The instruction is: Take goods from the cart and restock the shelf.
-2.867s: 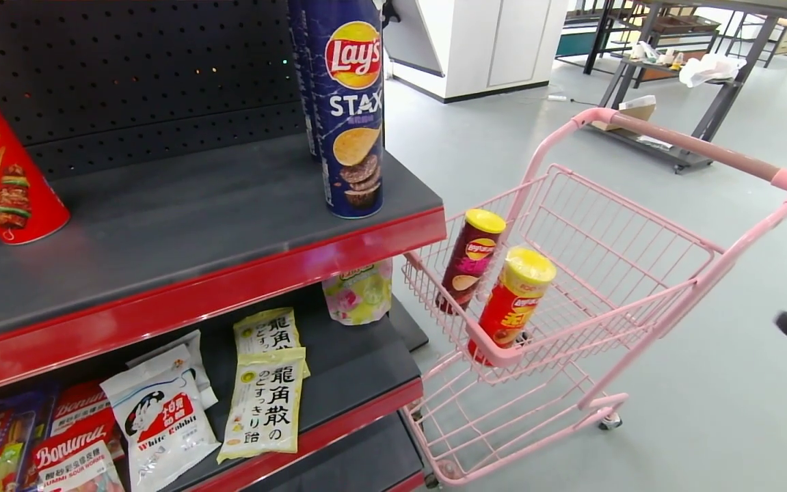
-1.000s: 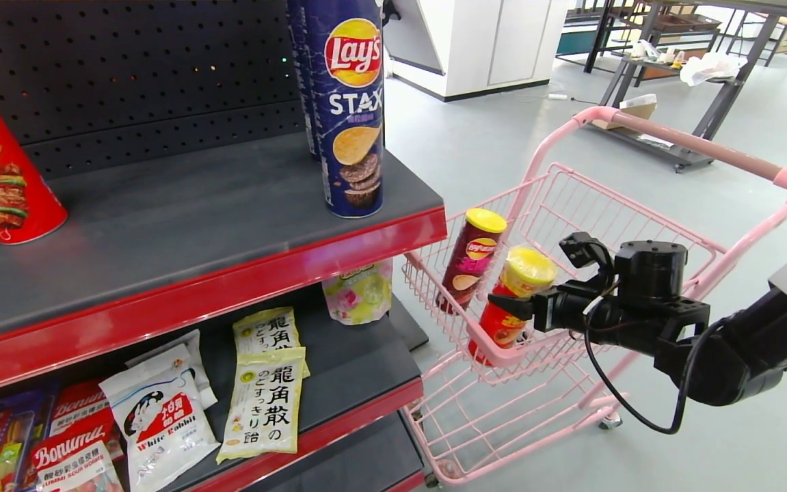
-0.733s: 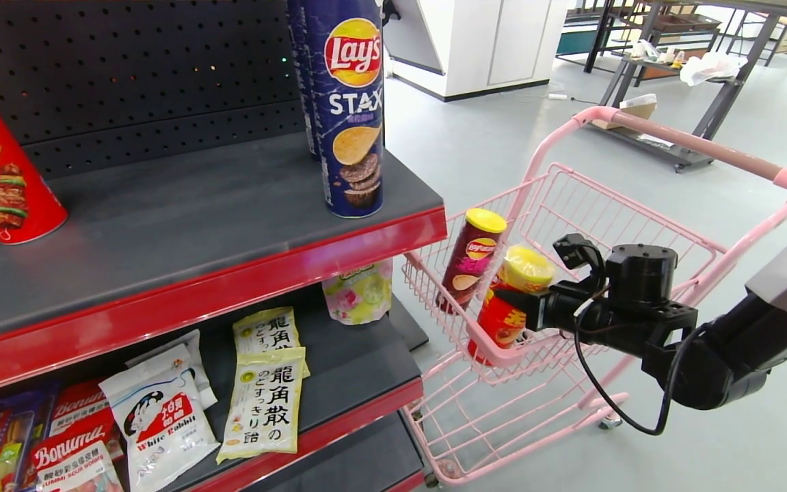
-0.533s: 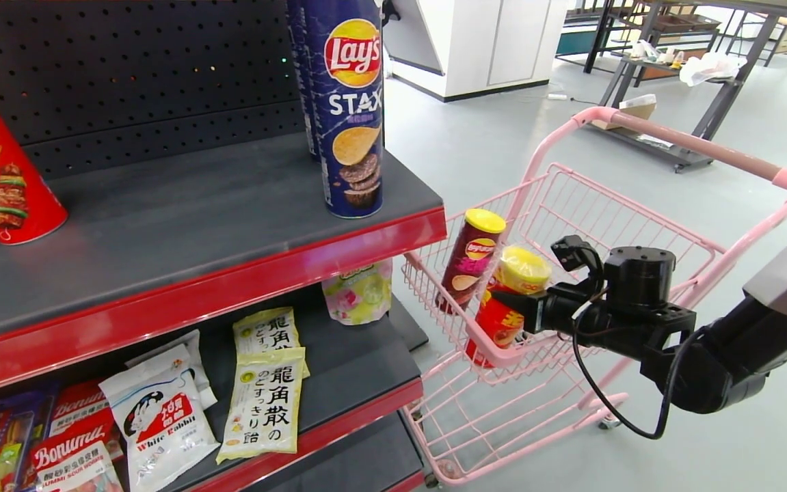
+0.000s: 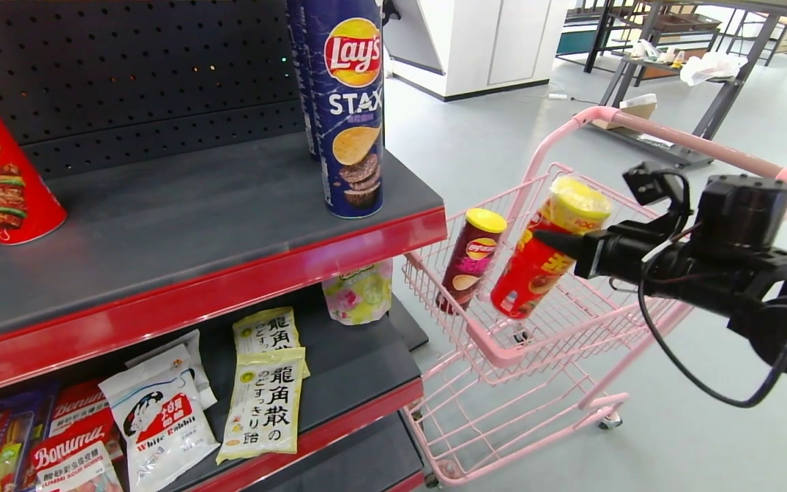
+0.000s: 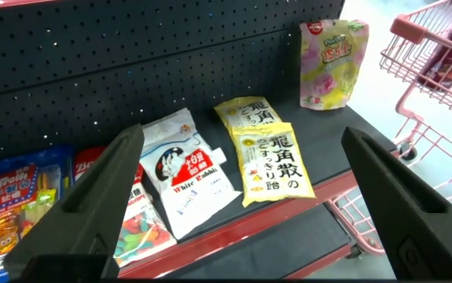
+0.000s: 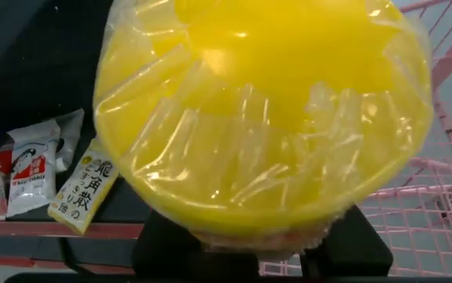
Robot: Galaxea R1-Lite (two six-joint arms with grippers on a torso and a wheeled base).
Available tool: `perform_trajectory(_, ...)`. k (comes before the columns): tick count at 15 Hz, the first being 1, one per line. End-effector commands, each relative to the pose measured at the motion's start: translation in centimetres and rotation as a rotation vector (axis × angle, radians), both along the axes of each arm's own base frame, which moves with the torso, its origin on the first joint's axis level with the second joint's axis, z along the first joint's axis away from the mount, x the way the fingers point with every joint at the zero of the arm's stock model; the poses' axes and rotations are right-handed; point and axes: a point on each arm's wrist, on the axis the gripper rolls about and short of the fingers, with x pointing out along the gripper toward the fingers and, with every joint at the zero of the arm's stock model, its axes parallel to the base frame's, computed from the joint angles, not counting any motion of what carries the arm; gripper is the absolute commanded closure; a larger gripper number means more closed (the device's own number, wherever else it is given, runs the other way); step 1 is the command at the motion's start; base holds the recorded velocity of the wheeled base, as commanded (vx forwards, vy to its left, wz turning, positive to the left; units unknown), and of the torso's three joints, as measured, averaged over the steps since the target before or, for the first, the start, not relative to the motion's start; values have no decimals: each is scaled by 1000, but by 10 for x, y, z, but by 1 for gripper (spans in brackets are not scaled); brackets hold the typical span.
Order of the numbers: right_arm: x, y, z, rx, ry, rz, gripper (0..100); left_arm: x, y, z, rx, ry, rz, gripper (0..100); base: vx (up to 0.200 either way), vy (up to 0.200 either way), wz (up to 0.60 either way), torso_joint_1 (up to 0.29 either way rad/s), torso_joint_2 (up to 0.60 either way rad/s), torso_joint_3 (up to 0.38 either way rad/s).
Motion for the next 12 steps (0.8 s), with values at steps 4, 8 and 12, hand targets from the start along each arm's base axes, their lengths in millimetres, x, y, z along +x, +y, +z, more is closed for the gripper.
perform_trajectory(4, -120, -30, 110, -64, -149, -109, 100, 0, 0, 0, 1, 0, 0, 0, 0, 0, 0, 0, 0, 0)
perform_trajectory(8, -227, -52, 67, -137, 73, -143, 100, 0, 0, 0, 4, 5, -2, 0, 0, 0, 0, 0, 0, 0)
perform_trajectory(12, -247, -57, 40, -152, 102, -181, 100, 1, 0, 0, 7, 20, -5, 0, 0, 0, 0, 0, 0, 0)
